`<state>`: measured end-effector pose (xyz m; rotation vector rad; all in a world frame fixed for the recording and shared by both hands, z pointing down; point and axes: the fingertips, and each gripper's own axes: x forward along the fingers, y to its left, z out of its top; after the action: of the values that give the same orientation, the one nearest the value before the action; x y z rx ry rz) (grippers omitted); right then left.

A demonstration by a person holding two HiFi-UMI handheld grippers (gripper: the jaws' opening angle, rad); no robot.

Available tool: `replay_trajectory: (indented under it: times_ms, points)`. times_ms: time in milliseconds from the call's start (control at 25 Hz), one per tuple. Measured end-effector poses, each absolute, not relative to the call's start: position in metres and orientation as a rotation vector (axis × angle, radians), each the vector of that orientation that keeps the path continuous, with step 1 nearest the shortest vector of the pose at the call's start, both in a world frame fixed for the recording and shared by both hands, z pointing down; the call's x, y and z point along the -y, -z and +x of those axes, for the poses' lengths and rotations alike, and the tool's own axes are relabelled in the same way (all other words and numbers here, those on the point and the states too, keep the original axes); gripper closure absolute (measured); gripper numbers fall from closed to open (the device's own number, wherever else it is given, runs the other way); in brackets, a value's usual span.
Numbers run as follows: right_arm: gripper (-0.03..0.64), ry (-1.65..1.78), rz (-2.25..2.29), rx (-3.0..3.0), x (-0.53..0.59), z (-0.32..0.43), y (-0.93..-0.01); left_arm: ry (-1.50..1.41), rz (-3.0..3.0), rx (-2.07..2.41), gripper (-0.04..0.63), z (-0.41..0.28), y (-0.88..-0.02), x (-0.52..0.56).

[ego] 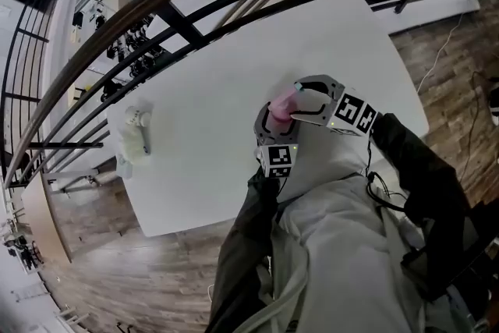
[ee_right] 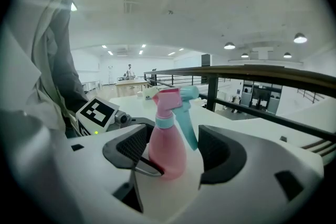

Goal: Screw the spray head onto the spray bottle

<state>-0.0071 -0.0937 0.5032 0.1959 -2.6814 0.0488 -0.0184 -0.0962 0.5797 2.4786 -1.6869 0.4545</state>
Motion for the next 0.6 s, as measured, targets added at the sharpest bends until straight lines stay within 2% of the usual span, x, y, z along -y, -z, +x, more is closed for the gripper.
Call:
replay_trajectory:
  times_ms: [280, 480, 600]
  points:
    - [0.333, -0.182, -0.019, 2.685, 0.021, 0.0, -0.49, -0.497, 2.489, 1.674, 0.227, -0.019, -0.599, 0.096]
    - [0.333, -0.096, -0.103, 2.757, 0.0, -0.049, -0.473, -0.534, 2.498, 1.666, 0.227, -0.017, -0.612, 0.094]
    - [0.334, -0.002, -0.12, 2.761, -0.002, -0.043, -0.467, -0.498, 2.501, 1.639, 0.227, -0.014, -0.613, 0.092]
